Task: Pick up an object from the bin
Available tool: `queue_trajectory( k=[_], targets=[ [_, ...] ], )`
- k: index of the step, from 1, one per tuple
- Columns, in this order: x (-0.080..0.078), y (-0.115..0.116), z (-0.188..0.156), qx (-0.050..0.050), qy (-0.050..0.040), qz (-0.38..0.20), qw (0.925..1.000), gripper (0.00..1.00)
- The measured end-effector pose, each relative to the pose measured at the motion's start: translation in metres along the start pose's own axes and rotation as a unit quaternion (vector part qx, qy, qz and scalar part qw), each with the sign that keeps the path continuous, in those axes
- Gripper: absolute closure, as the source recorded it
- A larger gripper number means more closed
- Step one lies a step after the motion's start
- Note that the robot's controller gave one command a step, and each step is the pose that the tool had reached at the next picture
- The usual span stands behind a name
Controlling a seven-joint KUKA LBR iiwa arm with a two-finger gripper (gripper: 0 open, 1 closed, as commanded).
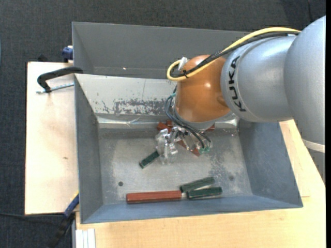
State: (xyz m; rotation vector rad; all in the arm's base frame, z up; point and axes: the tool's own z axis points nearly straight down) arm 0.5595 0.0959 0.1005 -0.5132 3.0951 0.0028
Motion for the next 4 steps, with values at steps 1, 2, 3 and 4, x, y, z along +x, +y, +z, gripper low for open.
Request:
queue_trajectory(
  k=[1, 2, 3, 4],
  targets=[
    [-0.018, 0.012, -0.108, 0.0, -0.0032, 0.013, 0.9999, 0.0],
    [-0.016, 0.012, -0.106, 0.0, -0.0008, 0.013, 0.9999, 0.0],
    [-0.018, 0.016, -0.066, 0.001, -0.0037, 0.013, 0.9999, 0.0],
    [-0.027, 0.032, -0.004, 0.0, -0.0012, -0.002, 1.0, 0.0]
  ],
)
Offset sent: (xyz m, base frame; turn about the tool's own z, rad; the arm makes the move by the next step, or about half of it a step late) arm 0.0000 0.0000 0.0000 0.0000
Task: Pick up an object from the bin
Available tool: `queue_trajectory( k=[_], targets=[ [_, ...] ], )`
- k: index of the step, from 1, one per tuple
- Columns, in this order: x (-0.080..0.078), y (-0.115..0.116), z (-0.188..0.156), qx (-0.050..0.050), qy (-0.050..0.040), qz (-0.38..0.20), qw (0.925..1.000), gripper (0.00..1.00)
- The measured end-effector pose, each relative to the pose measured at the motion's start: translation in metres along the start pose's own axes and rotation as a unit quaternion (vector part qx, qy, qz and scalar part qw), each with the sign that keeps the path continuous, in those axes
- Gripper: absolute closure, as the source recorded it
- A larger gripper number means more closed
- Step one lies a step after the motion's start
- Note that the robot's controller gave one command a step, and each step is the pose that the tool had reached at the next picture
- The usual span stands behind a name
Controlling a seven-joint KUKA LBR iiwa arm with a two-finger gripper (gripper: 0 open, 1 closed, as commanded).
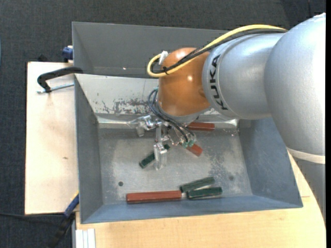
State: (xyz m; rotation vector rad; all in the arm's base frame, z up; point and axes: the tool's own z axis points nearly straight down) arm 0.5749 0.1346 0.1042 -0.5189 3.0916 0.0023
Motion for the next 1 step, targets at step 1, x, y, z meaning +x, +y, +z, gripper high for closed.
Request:
queue_trajectory(
  k=[1],
  targets=[
    [-0.0092, -0.0354, 0.0325, 0.0, 0.0003, -0.122, 0.9926, 1.0]
  ],
)
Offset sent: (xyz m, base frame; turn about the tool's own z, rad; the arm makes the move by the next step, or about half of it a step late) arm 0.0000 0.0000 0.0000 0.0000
